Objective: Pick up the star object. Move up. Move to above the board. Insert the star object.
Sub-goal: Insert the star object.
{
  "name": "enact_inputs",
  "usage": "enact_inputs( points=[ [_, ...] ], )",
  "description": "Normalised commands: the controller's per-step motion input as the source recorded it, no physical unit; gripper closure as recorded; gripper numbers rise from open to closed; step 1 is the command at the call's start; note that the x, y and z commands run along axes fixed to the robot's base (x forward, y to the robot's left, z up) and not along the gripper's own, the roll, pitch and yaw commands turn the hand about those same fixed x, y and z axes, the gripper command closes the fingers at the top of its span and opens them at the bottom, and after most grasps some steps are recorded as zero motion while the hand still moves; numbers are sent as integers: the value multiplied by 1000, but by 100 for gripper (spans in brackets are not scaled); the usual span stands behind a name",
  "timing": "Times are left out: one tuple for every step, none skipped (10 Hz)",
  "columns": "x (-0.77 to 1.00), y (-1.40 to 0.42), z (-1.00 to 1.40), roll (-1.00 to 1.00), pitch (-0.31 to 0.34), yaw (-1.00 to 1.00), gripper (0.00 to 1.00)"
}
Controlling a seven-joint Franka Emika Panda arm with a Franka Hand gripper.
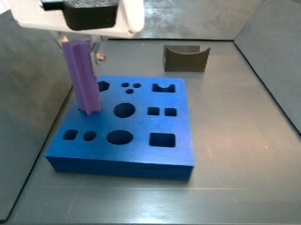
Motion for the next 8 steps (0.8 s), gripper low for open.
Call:
enact_inputs(
  points=[
    [-6,0,-534,314,-184,0,100],
    [29,231,-389,187,-233,117,100],
    [163,334,-80,34,-246,149,100],
    [0,71,63,-4,-163,0,100],
    [0,0,0,0,-29,0,100],
    [0,-6,-109,46,-30,23,100],
    [-209,-206,-677,290,-191,0,100],
    [-231,-309,-820,251,-146,0,100]
  ],
)
